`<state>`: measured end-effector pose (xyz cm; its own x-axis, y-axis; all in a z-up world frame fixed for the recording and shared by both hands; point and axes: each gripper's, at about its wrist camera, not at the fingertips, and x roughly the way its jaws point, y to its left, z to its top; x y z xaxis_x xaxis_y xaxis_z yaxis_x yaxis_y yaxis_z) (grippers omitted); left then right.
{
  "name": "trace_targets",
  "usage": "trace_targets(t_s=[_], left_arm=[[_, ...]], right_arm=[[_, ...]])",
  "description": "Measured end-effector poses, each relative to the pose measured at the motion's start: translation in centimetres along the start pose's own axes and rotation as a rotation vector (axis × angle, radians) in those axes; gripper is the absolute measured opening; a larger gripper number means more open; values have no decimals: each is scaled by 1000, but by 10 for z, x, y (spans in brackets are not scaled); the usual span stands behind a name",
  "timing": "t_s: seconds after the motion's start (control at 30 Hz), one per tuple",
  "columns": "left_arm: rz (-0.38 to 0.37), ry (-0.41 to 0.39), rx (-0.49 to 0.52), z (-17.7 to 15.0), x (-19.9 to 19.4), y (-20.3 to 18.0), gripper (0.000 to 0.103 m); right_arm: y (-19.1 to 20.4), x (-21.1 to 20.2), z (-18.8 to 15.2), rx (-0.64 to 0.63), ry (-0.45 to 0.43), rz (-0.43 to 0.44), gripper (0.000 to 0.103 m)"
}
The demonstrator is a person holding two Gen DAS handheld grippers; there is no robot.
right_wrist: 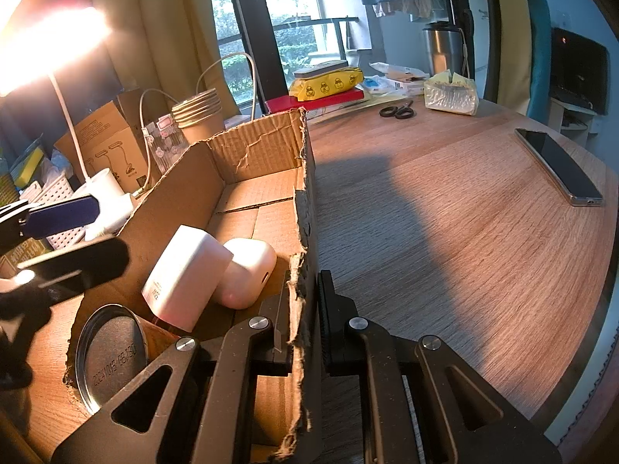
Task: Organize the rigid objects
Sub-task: 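Open the left tool to release the charger beside the earbud case, then withdraw the left tool from the box toward the black car key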
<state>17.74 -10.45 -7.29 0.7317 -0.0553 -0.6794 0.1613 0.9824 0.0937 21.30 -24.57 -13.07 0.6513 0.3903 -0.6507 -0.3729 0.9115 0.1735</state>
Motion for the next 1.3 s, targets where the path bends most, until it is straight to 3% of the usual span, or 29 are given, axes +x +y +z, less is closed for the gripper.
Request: trace_targets(t_s=[0.43,1.3], left_arm=[[58,-7,-35,-9,-10,25,68],[180,92,-157,-60,3,105,68]], right_arm=[[1,1,-1,0,0,0,11],[0,1,0,0,1,0,11]])
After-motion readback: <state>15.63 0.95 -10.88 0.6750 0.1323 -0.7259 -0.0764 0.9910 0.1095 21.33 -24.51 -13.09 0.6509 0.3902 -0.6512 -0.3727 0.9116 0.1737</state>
